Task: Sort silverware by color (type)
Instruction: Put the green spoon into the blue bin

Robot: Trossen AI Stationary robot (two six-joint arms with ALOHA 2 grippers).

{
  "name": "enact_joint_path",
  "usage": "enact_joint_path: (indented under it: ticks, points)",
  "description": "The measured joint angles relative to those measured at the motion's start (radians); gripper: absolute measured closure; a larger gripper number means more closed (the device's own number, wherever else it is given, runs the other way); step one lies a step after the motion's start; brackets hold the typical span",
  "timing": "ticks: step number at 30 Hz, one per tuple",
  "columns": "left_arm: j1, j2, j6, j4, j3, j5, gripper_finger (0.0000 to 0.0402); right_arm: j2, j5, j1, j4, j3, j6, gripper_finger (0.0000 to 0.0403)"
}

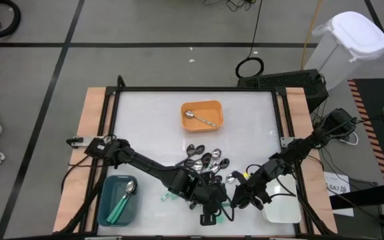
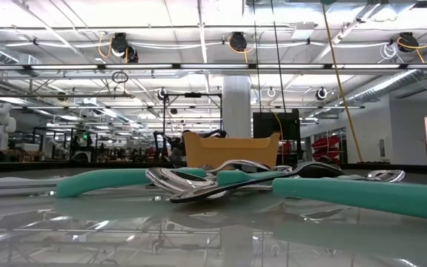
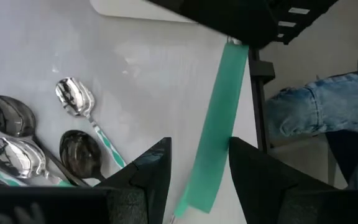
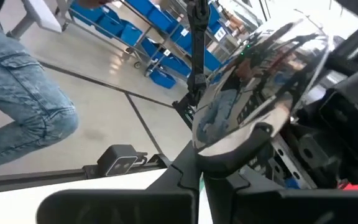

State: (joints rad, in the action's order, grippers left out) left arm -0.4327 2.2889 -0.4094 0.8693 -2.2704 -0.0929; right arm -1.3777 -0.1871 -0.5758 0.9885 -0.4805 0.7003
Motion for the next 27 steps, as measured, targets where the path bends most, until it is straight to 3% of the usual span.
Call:
enact_joint_path:
  ticks: [19, 27]
  points:
    - [-0.051, 0.098, 0.074, -0.067, 0.003, 0.001, 0.0246, 0.000, -0.026, -0.002, -0.006, -0.001, 0.025, 0.0399]
    - [-0.045, 0.098, 0.075, -0.071, 0.003, 0.020, 0.0324, 0.000, -0.032, -0.002, -0.016, -0.001, 0.027, 0.0399]
